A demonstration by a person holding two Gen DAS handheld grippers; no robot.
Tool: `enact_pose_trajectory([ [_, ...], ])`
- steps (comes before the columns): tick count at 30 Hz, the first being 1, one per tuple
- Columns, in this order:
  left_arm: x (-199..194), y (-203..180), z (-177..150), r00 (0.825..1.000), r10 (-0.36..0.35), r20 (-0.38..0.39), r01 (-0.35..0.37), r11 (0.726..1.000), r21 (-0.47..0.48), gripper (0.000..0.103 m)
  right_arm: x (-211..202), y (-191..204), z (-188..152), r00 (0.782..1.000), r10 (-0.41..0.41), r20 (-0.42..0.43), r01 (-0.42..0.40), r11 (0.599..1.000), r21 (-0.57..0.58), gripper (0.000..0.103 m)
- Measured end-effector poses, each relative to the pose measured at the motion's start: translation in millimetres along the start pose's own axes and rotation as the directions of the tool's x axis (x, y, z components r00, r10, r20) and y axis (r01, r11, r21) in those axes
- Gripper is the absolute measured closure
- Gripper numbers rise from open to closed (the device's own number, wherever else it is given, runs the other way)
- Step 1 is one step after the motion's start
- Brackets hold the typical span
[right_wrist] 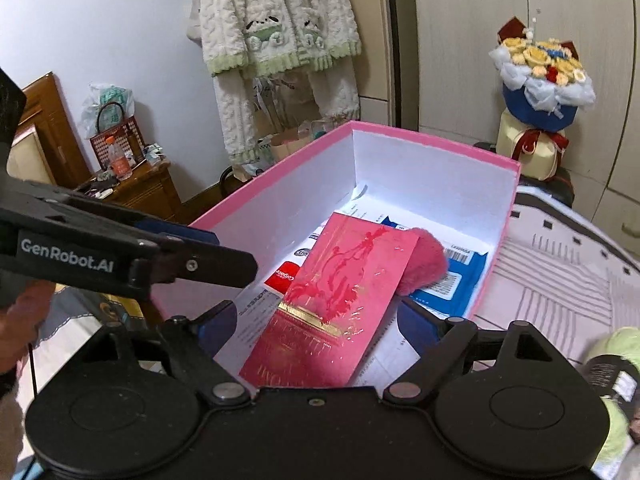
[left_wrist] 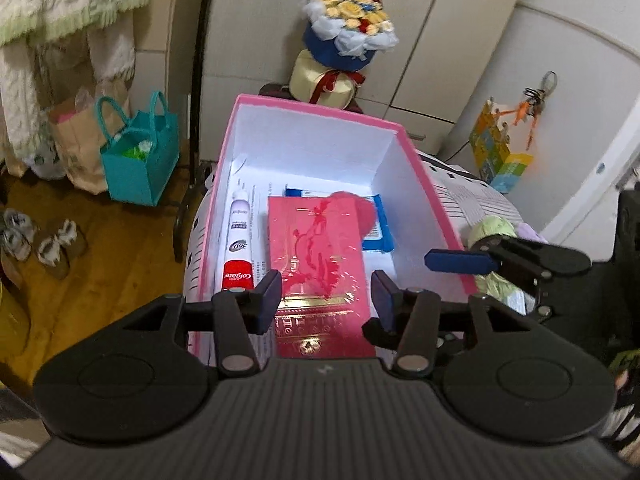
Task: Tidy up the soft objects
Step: 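Carry the envelope into the pink shoebox and open the left tool, then move both tools back toward the plush toys on the bed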
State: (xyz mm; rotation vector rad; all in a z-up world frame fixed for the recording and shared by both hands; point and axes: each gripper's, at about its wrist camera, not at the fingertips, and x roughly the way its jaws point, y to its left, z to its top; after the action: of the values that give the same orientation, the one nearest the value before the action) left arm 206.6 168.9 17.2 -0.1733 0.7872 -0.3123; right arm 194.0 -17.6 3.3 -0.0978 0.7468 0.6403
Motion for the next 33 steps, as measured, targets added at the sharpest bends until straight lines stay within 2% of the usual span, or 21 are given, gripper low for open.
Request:
enact_pose_trajectory([
  [10, -61.7, -47.4, -15.6, 0.996, -0.032, 0.084, 0.019, 0.987, 0.158, 0.047, -64.4, 14.9, -9.1, 0.998, -0.045, 0.042, 0.049, 0.995, -0.083, 0.013],
  [15, -80.4, -65.5, -26.3, 0.993, -0.064, 0.1, 0.043, 0.979, 0.2, 0.044, -94.4, 19.3, -21.4, 0.995, -0.064, 0.072, 0.072, 0.992, -0.105, 0.013],
  [25, -94.1, -103.9, -48.2, 0.991, -0.112, 0.069, 0.09, 0.96, 0.264, 0.042, -144.8, 10.3, -57.0, 0.988, -0.088, 0.129, 0.103, 0.988, -0.113, 0.013],
  [33, -82.5, -142.5, -56.4, 0.985, -0.174, 0.013, 0.16, 0.931, 0.327, 0.038, -189.0, -31.4, -105.1, 0.972, -0.149, 0.181, 0.159, 0.987, -0.04, 0.013],
])
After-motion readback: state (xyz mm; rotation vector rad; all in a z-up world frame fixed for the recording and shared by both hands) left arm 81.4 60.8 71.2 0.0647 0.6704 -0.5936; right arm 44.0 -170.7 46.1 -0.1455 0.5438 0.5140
